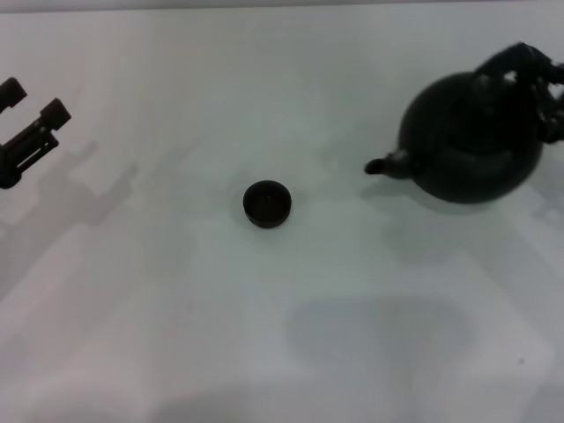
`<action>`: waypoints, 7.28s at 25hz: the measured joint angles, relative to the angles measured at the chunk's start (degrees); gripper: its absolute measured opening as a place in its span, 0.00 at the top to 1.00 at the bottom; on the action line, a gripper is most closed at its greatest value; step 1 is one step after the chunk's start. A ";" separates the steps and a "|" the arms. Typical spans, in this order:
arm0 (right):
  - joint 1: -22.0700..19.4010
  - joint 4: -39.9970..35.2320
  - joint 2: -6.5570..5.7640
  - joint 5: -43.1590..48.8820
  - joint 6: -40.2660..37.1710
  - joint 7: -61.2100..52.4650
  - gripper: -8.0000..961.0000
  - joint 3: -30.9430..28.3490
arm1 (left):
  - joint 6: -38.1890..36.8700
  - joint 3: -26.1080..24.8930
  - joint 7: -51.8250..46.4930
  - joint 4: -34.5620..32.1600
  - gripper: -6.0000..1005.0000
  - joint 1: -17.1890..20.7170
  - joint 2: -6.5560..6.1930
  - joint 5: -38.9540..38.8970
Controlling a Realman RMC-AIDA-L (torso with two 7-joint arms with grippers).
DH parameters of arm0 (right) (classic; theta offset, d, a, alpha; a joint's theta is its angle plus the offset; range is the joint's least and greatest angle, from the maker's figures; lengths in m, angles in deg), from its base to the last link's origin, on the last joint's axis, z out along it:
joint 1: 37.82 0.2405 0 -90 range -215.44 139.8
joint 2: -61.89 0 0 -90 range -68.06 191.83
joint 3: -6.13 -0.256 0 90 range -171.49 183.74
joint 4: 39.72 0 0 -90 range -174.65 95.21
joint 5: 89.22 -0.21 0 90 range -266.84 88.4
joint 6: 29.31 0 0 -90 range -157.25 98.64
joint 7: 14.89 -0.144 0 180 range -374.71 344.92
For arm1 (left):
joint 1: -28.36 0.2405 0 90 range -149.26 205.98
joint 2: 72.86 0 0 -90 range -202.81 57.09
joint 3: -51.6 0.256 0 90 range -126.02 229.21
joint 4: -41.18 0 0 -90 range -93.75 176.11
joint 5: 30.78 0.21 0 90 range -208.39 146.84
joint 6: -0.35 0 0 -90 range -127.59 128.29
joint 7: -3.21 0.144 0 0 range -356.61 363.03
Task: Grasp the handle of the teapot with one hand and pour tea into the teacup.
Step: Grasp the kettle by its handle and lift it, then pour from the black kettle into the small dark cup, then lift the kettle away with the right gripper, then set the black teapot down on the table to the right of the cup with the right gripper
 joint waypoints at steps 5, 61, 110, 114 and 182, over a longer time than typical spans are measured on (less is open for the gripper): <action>0.37 -5.22 -0.02 -3.28 6.81 5.59 0.86 8.22 | -0.10 -0.24 1.83 1.91 0.23 0.12 -0.09 0.04; 1.96 -23.42 -0.05 -6.39 37.37 38.31 0.88 31.04 | -1.76 -4.30 8.29 9.94 0.23 -0.38 -0.29 0.84; 2.72 2.71 -5.84 -25.06 0.88 14.96 0.88 21.58 | -2.53 -4.26 8.29 9.93 0.23 -0.72 -0.41 1.45; 2.89 7.38 -5.02 -21.19 -4.18 15.39 0.88 16.72 | -2.52 -4.07 8.28 9.93 0.23 -0.73 -0.43 1.55; 4.73 23.42 -1.38 -8.90 -16.99 17.31 0.24 -2.33 | -4.98 -5.25 8.18 9.95 0.23 -3.54 -0.37 3.38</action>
